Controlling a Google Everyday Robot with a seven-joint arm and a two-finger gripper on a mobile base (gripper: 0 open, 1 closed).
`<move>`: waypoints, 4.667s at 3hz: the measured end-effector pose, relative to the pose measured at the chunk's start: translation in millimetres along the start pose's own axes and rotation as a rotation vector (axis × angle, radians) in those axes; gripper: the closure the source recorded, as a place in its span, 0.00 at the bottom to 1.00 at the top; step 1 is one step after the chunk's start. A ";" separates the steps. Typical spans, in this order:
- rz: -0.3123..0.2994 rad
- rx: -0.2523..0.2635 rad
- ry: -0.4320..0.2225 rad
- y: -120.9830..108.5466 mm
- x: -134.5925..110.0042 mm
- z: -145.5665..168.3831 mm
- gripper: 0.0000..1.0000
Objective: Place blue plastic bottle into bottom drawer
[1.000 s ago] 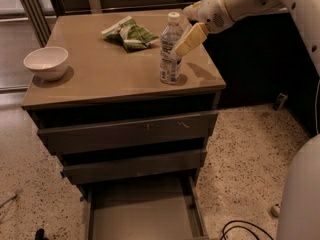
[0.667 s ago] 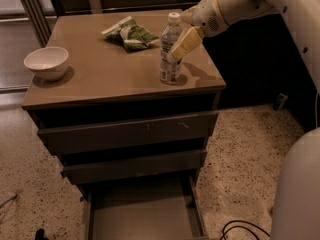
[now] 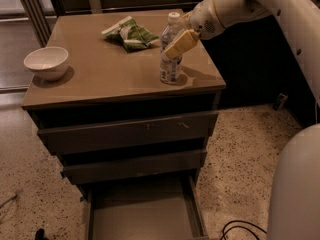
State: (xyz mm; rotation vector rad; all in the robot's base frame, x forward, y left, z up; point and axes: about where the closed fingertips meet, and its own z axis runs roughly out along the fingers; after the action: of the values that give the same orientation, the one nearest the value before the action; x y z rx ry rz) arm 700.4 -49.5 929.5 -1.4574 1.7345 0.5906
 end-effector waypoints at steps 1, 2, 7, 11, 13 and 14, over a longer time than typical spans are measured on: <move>0.000 0.000 0.000 0.0 0.0 0.0 0.49; 0.000 0.000 0.000 0.0 0.0 0.0 0.72; -0.054 -0.202 -0.136 153.8 -29.4 -65.9 1.00; 0.003 -0.380 -0.081 238.4 156.1 52.8 1.00; -0.059 -0.373 -0.027 237.3 176.2 73.1 1.00; -0.196 -0.320 0.043 210.9 238.4 112.1 1.00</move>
Offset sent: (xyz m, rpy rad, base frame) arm 0.0000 0.0000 0.0000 0.0000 0.0000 0.0000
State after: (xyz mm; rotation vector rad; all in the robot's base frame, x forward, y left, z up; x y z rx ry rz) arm 517.6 -57.7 645.9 -1.8500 1.5550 0.7603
